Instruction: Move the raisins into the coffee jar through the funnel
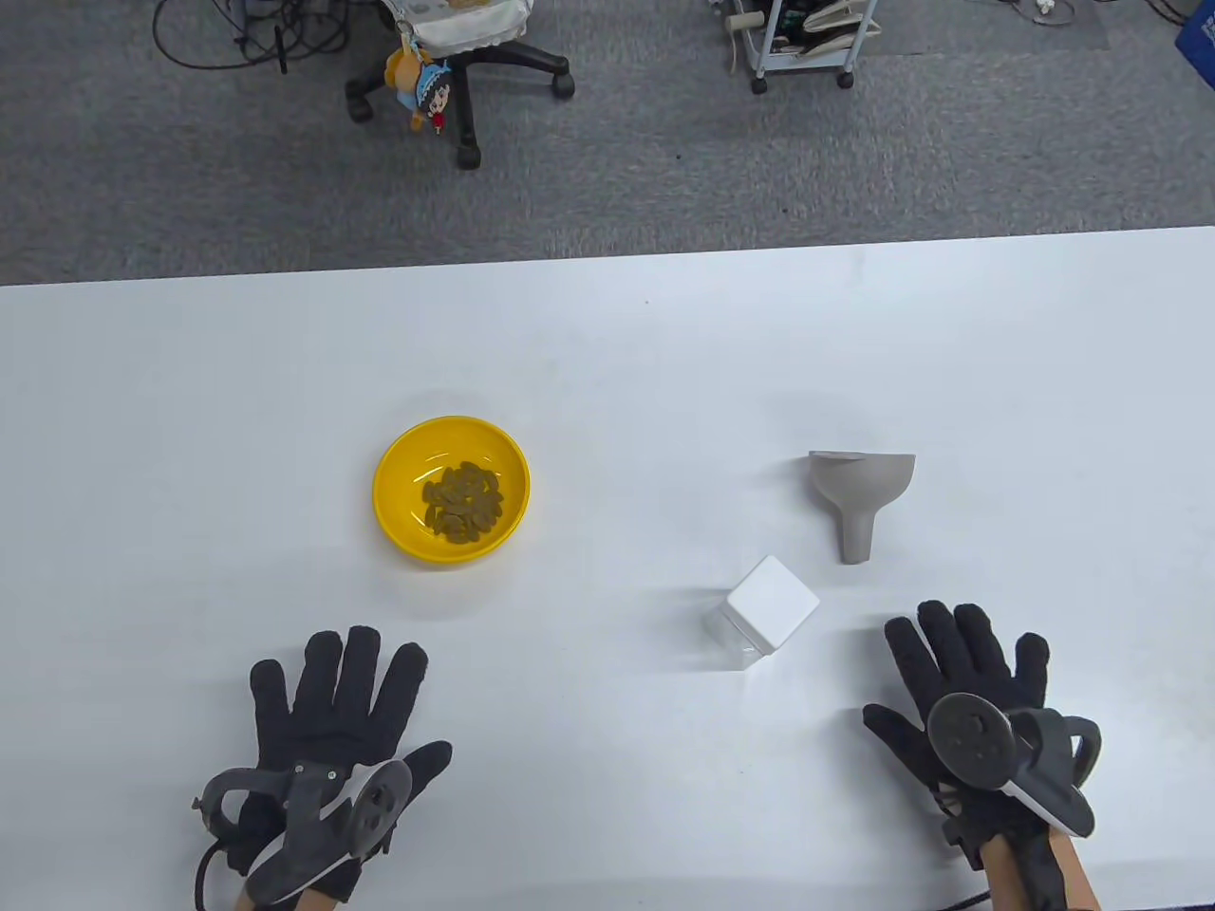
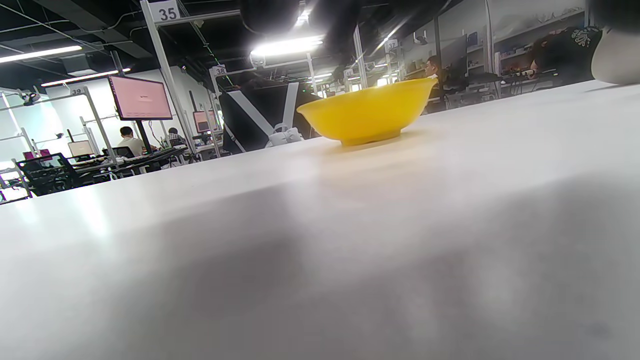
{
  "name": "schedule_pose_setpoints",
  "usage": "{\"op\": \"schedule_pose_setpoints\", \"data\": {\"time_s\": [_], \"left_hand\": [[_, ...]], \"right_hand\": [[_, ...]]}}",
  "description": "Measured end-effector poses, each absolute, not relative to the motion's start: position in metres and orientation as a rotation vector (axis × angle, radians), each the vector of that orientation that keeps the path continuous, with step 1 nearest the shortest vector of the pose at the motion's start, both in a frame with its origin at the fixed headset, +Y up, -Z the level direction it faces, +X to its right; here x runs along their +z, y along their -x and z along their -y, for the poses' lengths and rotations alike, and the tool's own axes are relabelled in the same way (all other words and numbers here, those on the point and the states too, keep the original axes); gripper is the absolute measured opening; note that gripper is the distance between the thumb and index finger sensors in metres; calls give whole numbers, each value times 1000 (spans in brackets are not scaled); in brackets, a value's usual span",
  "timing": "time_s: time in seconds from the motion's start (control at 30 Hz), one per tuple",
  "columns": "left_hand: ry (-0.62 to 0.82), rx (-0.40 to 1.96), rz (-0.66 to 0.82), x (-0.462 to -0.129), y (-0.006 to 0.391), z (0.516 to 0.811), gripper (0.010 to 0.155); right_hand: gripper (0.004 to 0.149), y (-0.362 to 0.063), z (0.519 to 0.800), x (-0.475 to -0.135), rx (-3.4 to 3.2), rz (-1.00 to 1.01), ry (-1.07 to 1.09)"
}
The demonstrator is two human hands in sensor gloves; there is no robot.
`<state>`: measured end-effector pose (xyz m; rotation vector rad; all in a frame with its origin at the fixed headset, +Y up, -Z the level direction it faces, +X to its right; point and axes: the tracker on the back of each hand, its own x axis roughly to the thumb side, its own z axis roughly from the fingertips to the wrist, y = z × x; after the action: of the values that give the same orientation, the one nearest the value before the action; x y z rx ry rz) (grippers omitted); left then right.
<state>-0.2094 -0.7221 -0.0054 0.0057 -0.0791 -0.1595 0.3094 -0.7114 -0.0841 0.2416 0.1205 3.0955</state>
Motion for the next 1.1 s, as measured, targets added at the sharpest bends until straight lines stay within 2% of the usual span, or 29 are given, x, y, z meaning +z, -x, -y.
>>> {"op": "schedule_pose_setpoints", "data": {"time_s": [0.3, 0.63, 0.87, 1.1], "left_hand": [[-10, -157, 77, -5, 210, 722, 90], [4, -140, 68, -7, 214, 723, 90], [10, -140, 89, -7, 211, 725, 90], [14, -130, 95, -7, 211, 725, 90]], "right_hand": [[86, -309, 713, -85, 3084, -88, -223], [92, -295, 707, -100, 2916, -142, -127], [113, -259, 710, -112, 2564, -312, -60], [117, -229, 719, -124, 2303, -306, 42]]}}
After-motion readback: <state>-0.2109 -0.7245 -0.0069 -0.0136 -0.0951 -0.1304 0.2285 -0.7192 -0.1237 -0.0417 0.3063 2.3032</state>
